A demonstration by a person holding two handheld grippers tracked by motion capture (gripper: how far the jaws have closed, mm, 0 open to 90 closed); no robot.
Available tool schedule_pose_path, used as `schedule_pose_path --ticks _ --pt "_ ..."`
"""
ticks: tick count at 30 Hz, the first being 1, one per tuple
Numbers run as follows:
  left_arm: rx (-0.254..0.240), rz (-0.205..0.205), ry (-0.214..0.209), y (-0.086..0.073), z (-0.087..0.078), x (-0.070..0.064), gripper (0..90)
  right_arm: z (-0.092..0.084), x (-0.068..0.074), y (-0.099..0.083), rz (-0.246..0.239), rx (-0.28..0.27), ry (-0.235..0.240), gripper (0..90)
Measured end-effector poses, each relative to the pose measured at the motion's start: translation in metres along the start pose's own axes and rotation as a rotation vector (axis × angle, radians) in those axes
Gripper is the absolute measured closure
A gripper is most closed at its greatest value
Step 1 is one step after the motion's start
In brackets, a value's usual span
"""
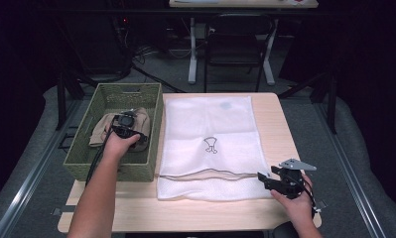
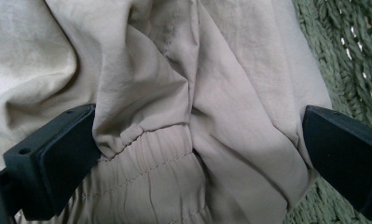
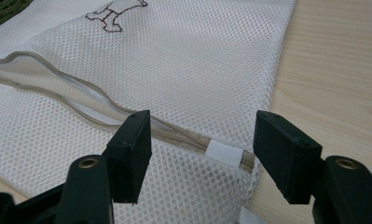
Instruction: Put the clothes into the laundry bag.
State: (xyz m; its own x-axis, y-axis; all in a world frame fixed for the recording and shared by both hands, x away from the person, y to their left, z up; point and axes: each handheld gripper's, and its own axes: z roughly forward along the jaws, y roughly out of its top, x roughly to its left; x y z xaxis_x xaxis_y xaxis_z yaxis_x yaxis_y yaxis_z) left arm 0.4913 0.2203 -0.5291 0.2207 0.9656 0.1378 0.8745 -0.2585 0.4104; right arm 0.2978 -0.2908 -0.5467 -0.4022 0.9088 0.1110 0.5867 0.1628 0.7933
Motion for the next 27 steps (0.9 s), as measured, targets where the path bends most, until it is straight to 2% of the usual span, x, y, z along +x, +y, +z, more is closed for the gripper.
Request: schedule_pose_path --ticks 6,14,18,20,27 --pt "0.006 0.028 0.023 -0.0004 0.0015 -0.0027 0.0 0.0002 0.0 0.0 -0.003 0.003 -0.002 37.1" --pt "0.017 0.051 0.026 -0.0005 0.004 -0.0027 0.0 0.0001 -0.0001 -0.0001 0.003 0.002 0.003 37.1" --pt "0.025 0.045 0.022 -0.0005 0.0062 -0.0021 0.7 0.0003 -0.0001 -0.0002 0.004 0.003 0.004 37.1" --pt "0.028 0.043 0.014 -0.0007 0.0072 -0.0004 3.6 0.0003 -0.0001 -0.0002 0.004 0.003 0.005 37.1" --pt "0.021 0.036 -0.011 -0.0009 0.006 0.0055 23.2 -0.0003 -0.0009 -0.0007 0.006 0.002 0.003 37.1"
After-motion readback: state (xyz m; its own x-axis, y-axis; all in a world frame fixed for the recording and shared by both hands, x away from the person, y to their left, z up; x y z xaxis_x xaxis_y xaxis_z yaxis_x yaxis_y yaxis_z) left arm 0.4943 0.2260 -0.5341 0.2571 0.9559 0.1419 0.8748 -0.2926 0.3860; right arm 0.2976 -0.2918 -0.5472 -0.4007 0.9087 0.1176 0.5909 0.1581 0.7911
